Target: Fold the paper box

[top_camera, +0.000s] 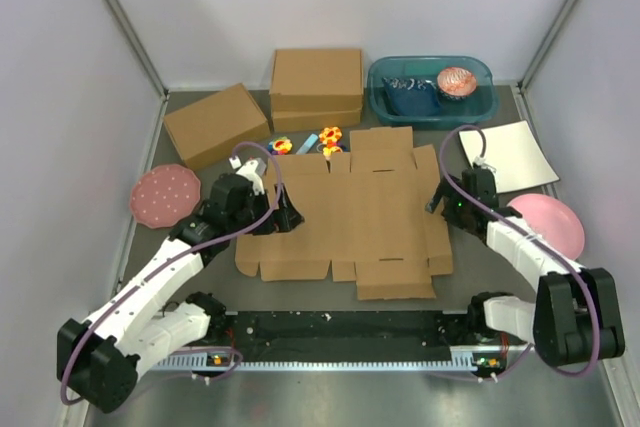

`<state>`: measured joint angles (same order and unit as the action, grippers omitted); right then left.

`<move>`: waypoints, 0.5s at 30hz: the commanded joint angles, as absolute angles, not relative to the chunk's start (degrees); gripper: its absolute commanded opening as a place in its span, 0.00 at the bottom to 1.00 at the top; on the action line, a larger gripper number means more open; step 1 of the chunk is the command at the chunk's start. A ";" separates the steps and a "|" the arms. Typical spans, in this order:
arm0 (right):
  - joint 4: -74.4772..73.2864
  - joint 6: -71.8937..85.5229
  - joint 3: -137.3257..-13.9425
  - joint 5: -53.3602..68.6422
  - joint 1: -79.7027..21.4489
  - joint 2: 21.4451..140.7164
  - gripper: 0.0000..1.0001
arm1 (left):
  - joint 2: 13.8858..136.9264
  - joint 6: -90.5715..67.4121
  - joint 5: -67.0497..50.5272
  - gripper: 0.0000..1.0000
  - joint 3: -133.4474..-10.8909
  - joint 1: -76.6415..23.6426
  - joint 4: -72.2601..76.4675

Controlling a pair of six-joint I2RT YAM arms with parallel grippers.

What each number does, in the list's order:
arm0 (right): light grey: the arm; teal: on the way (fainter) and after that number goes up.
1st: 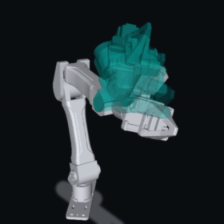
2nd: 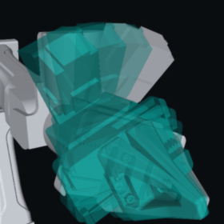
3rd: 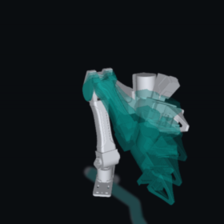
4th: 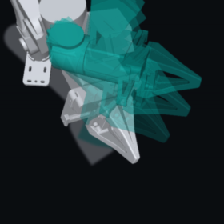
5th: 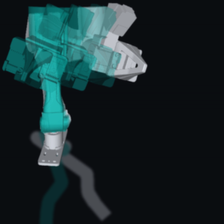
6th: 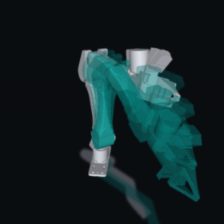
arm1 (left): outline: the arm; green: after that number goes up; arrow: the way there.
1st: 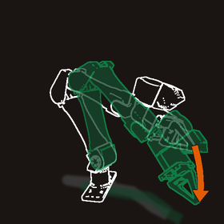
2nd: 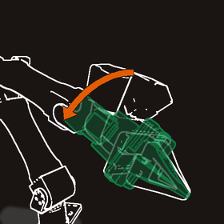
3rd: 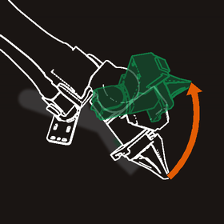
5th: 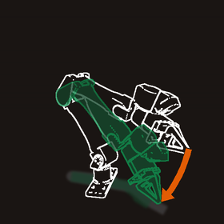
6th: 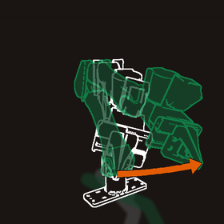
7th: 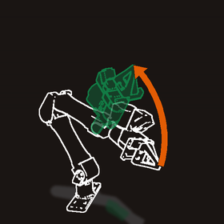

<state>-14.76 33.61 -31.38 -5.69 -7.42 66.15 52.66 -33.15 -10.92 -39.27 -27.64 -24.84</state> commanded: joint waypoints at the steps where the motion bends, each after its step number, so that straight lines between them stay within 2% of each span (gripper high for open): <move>1: -5.45 33.05 -30.41 2.81 -7.21 68.28 0.95 | 51.24 -33.49 -11.60 0.96 -38.15 -27.69 -23.38; 4: -5.62 33.13 -30.67 3.78 -7.21 71.54 0.84 | 51.42 -33.49 -11.60 0.96 -38.14 -27.69 -23.38; 7: -4.05 32.78 -29.45 5.71 -7.12 71.46 0.62 | 51.68 -33.49 -10.90 0.95 -38.41 -27.69 -23.82; 9: -3.69 32.35 -28.83 6.33 -7.21 69.01 0.51 | 51.77 -33.31 -10.20 0.95 -38.85 -27.69 -24.43; 11: -3.86 31.38 -28.04 7.11 -7.21 66.63 0.45 | 51.59 -33.22 -10.02 0.95 -39.11 -27.69 -24.78; 12: -4.04 31.03 -27.86 7.47 -7.12 64.18 0.37 | 51.50 -33.22 -9.85 0.95 -39.20 -27.69 -24.87; 14: -5.18 30.41 -27.77 8.96 -7.29 61.36 0.30 | 51.33 -33.22 -9.58 0.95 -39.55 -27.69 -24.87; 15: -5.53 30.41 -27.86 9.57 -7.29 60.13 0.21 | 51.42 -33.31 -9.49 0.95 -39.72 -27.60 -24.79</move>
